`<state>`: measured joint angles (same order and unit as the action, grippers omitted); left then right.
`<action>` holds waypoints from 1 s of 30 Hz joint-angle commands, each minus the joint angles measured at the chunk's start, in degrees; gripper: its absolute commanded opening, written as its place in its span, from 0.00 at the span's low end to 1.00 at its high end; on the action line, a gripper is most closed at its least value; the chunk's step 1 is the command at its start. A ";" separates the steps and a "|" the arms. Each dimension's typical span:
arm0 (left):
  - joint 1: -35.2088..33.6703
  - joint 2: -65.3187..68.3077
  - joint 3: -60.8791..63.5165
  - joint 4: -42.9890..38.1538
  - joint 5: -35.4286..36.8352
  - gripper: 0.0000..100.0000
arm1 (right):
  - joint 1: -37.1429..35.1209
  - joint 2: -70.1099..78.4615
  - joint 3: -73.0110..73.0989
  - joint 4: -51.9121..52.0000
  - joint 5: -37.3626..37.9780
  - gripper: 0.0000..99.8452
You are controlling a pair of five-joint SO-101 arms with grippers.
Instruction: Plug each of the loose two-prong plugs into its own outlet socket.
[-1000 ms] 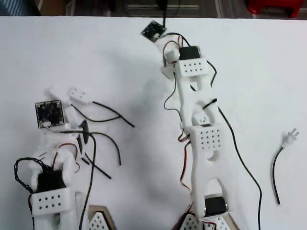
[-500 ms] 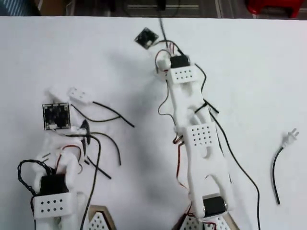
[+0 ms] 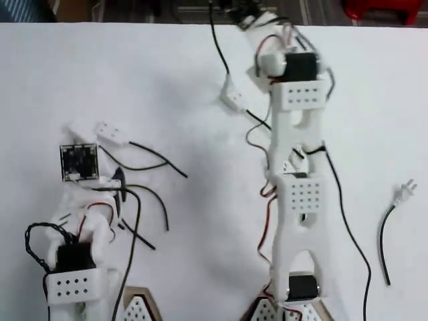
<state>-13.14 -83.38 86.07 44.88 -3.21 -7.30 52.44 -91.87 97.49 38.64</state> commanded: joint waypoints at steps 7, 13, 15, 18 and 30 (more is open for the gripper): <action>0.75 -0.57 -0.35 -0.35 -0.62 0.17 | 8.75 -27.47 35.16 1.54 -7.38 0.31; 0.75 -0.66 -0.35 0.44 -0.62 0.17 | 6.90 -47.25 65.85 0.31 -1.76 0.31; 0.75 -0.66 -0.44 0.62 -0.62 0.17 | 6.64 -51.74 74.73 -2.07 0.26 0.31; 0.75 -0.75 -0.44 0.62 -0.62 0.17 | 7.60 -55.60 88.00 -9.10 1.05 0.31; 0.75 -0.75 -0.44 0.53 -0.62 0.17 | 7.69 -55.96 120.00 -35.47 5.89 0.31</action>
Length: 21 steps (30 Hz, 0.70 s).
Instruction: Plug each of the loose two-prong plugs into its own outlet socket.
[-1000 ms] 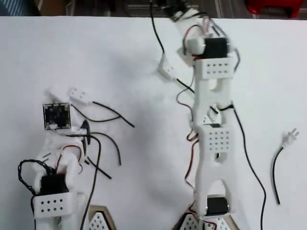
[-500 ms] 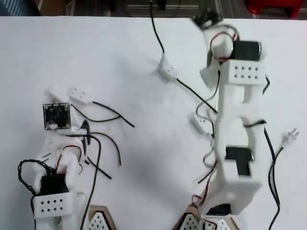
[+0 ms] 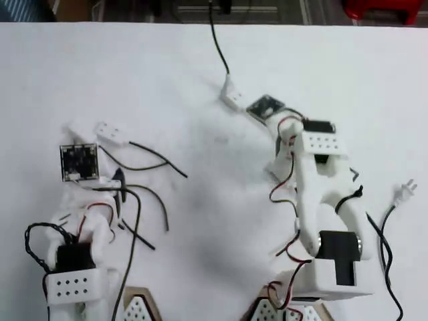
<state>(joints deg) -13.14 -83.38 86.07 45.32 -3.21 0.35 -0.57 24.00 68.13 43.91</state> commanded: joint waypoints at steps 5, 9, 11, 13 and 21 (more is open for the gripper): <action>0.75 -0.75 -0.44 0.09 -0.62 0.17 | 0.31 -2.95 8.18 -11.91 0.88 0.31; 0.75 -0.75 -0.44 0.09 -0.62 0.17 | 1.01 -3.12 9.67 -13.58 0.97 0.31; 0.75 -0.75 -0.44 0.09 -0.62 0.17 | 0.66 -4.09 9.23 -10.77 0.97 0.31; 0.75 -0.75 -0.44 0.09 -0.62 0.17 | 0.40 -6.55 7.47 -7.08 1.05 0.31; 0.75 -0.75 -0.44 0.09 -0.62 0.17 | -0.13 -18.33 5.27 -4.18 1.14 0.31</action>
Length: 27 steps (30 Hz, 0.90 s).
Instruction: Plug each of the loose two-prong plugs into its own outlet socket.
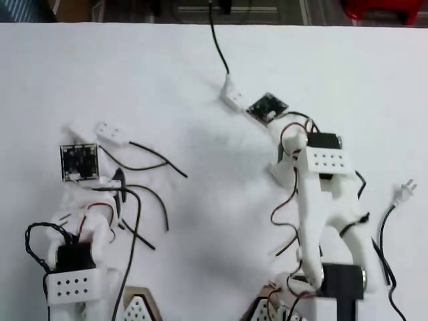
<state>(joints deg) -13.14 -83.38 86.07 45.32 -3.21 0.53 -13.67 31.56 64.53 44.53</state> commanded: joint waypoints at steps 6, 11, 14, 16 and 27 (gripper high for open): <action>0.75 -0.75 -0.44 0.09 -0.62 0.17 | 0.66 0.66 3.16 -9.71 2.64 0.31; 0.66 -0.75 -0.44 0.09 -0.62 0.17 | 3.30 9.27 4.84 -16.75 5.98 0.31; 0.66 -0.75 -0.44 -0.09 -0.62 0.17 | 2.77 11.65 4.84 -16.57 6.07 0.31; 0.66 -0.75 -0.44 -0.18 -0.62 0.17 | 1.98 11.91 5.01 -16.57 5.98 0.31; 0.66 -0.75 -0.44 -0.18 -0.62 0.17 | -3.12 13.49 5.01 -15.34 5.71 0.29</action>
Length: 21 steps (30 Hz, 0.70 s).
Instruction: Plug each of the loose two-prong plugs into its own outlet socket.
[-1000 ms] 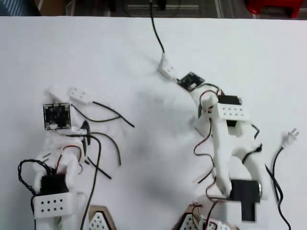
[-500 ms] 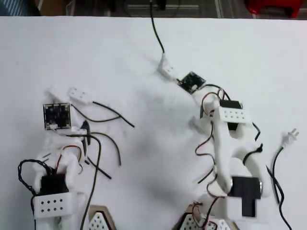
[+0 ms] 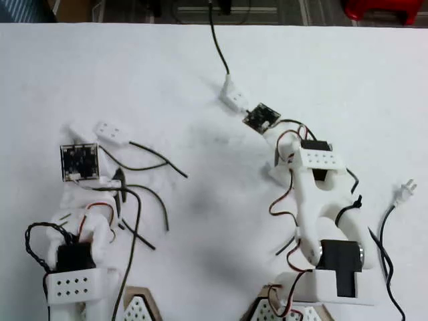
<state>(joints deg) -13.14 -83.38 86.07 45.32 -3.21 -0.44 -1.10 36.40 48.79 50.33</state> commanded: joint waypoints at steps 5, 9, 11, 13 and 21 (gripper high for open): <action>0.66 -0.75 -0.44 -0.18 -0.62 0.17 | -2.33 0.92 0.09 2.77 -0.09 0.23; 0.66 -0.75 -0.44 -0.18 -0.62 0.17 | -5.85 0.92 0.09 8.66 -0.09 0.26; 0.66 -0.75 -0.44 -0.09 -0.62 0.17 | -8.13 0.92 0.09 10.59 -0.18 0.26; 0.66 -0.75 -0.44 0.09 -0.62 0.17 | -9.89 0.92 0.18 11.21 -0.62 0.26; 0.48 -0.75 -0.44 0.09 -0.62 0.17 | -10.59 1.01 -0.09 11.21 -3.43 0.25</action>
<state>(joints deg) -13.14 -83.38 86.07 45.32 -3.21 -10.55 0.48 36.84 59.52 47.52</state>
